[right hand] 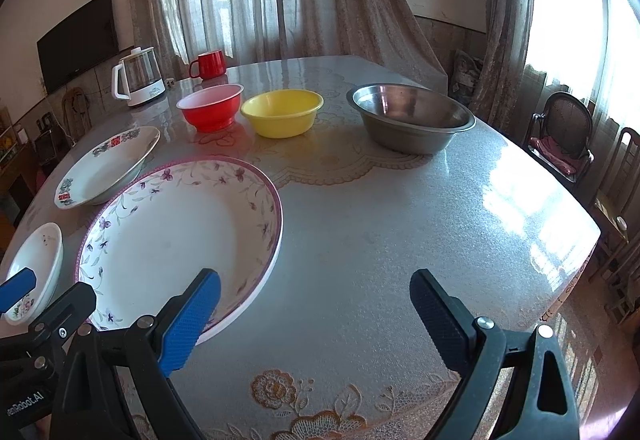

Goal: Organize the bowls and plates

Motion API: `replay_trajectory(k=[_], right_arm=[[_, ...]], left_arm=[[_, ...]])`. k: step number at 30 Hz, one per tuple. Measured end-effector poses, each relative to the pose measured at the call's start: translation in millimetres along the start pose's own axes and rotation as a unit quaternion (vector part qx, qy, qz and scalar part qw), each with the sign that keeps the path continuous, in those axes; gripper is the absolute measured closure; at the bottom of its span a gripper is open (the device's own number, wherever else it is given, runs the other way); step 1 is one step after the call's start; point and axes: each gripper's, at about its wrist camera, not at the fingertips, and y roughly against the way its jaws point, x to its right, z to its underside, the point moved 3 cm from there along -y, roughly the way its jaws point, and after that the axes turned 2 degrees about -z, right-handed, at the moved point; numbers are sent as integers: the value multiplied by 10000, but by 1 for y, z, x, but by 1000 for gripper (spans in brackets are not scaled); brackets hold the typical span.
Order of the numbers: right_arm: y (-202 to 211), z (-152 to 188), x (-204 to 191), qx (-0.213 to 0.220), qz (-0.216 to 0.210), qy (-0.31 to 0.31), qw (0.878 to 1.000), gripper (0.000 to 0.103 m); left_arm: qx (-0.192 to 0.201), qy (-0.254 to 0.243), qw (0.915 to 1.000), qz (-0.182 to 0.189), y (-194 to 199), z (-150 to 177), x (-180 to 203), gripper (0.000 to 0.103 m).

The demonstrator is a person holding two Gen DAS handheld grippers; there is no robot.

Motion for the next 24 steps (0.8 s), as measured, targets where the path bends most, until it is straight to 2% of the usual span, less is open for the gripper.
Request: replay_trajectory(k=[6, 20, 24], right_arm=[[-4, 0, -1, -80, -118, 10, 9999, 6], [-14, -8, 4, -317, -1224, -274, 9916, 6], [-19, -13, 2, -481, -1417, -167, 9886, 6]], left_arm=[[3, -47, 10000, 1, -1, -1, 1, 0], [-84, 20, 9999, 71, -4, -1, -1, 0], [-212, 101, 9994, 256, -8, -2, -4, 0]])
